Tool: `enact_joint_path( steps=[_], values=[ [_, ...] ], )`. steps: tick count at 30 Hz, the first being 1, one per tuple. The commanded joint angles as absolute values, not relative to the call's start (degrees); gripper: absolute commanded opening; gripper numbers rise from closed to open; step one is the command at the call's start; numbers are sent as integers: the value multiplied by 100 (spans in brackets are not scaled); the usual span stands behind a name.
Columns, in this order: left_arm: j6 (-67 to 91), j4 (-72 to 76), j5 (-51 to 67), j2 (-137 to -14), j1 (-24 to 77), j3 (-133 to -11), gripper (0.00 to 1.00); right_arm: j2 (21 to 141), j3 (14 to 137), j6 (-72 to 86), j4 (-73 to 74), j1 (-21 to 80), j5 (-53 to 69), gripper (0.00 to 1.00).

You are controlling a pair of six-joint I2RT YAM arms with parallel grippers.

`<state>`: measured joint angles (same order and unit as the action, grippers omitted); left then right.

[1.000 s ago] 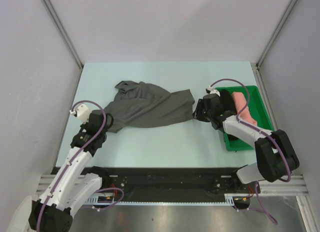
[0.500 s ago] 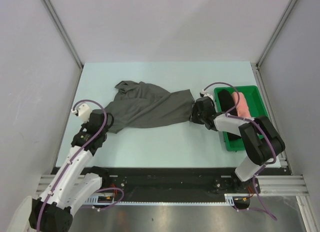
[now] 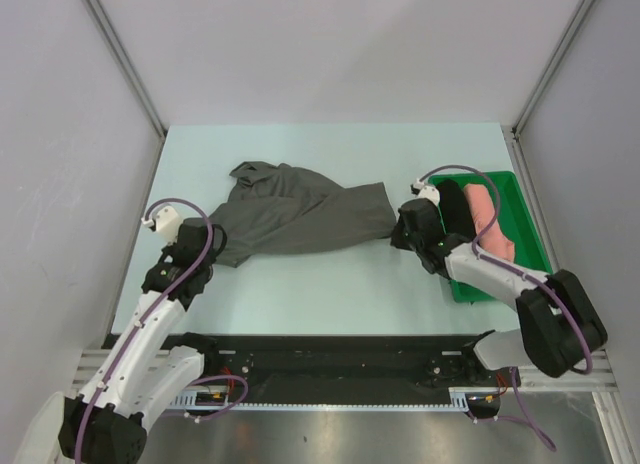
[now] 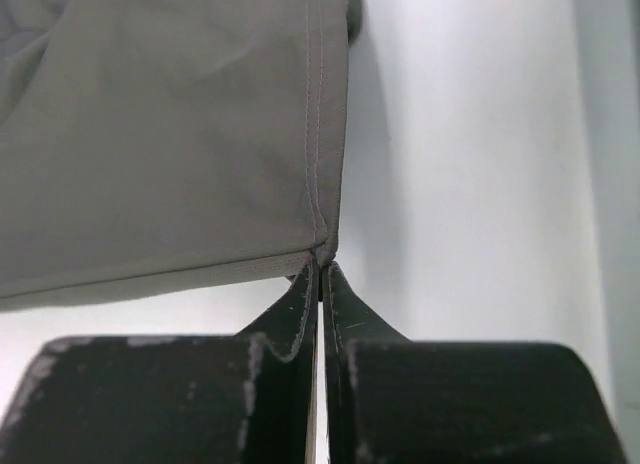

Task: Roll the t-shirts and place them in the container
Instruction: Flatten out the T-shirt at the center of the board.

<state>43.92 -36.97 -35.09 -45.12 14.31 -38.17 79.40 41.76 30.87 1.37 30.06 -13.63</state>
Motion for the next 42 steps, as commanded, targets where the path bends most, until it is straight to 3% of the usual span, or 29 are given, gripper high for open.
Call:
enact_joint_path(
  steps=[1,5,8,24,34,42],
  values=[
    [4350,-3525,-3253,-4509,1362,-3912,0,7490,3561,3146,237,2997,-1469,5],
    [4421,-3393,-2989,-4465,1362,-3753,0,7093,3419,3191,263,3084,-1336,35],
    [4412,-3419,-2953,-4456,1362,-3709,0,6752,3419,3190,378,3085,-1354,39],
    [4324,-3278,-2786,-4447,1362,-3639,0,7874,3788,3006,-290,2936,-1310,38],
    [4280,-3234,-2786,-4518,1362,-3683,0,8621,4139,2777,-623,2690,-1345,43],
    [4271,-3243,-2795,-4588,1362,-3762,0,9465,4491,2821,-738,2680,-1064,36]
  ],
)
